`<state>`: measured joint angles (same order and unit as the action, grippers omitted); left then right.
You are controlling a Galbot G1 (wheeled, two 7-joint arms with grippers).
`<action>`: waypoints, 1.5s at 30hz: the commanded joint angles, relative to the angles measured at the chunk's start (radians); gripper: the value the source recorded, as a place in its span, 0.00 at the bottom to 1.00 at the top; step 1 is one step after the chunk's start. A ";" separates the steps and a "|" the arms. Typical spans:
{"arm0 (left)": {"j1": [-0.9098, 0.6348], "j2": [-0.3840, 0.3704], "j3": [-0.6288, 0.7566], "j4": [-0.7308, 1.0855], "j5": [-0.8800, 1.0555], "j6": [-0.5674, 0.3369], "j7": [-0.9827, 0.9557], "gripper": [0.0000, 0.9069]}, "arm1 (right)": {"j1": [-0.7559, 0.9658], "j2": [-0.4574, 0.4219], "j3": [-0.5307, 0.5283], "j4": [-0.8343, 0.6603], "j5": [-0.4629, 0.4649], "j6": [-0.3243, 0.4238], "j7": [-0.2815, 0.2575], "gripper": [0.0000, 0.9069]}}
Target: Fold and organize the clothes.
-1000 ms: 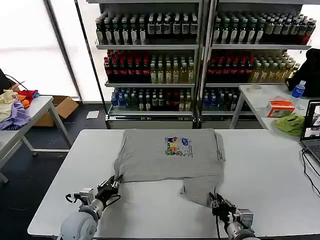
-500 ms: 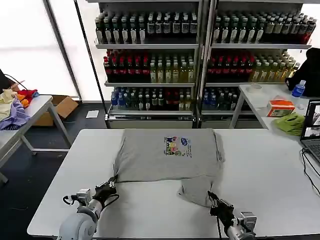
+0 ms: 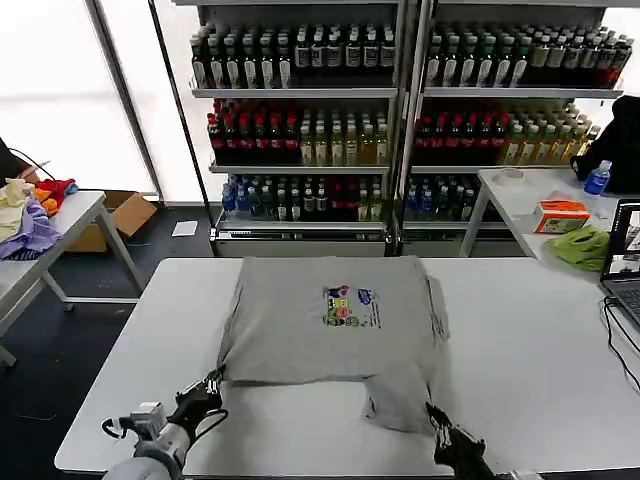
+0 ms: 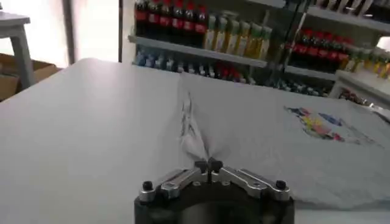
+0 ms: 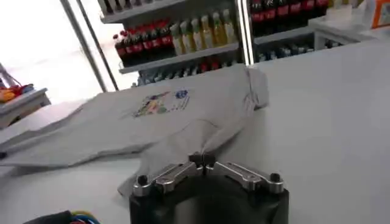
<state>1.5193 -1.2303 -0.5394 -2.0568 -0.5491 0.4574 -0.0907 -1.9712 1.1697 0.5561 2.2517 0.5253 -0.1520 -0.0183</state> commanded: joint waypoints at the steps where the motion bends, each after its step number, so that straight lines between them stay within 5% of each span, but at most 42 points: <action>1: 0.217 0.010 -0.069 -0.181 -0.008 0.037 -0.006 0.01 | -0.166 -0.015 0.017 0.037 -0.012 0.118 -0.082 0.00; 12: 0.310 0.027 -0.097 -0.286 -0.106 0.119 -0.065 0.01 | -0.119 0.019 -0.003 0.016 0.056 0.280 -0.139 0.00; 26: -0.055 0.152 -0.063 -0.109 -0.371 0.121 -0.066 0.01 | 0.361 0.049 0.021 -0.109 0.159 0.119 -0.038 0.00; 37: -0.327 0.226 0.030 0.108 -0.428 0.121 -0.035 0.01 | 0.646 0.015 -0.058 -0.272 0.132 0.031 -0.007 0.00; 45: -0.436 0.228 0.093 0.225 -0.435 0.121 -0.036 0.01 | 0.786 0.022 -0.158 -0.471 0.050 0.039 0.003 0.00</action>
<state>1.2962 -1.0322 -0.5205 -2.0175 -0.9279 0.5756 -0.1333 -1.3494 1.1976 0.4564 1.9246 0.6047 -0.0908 -0.0261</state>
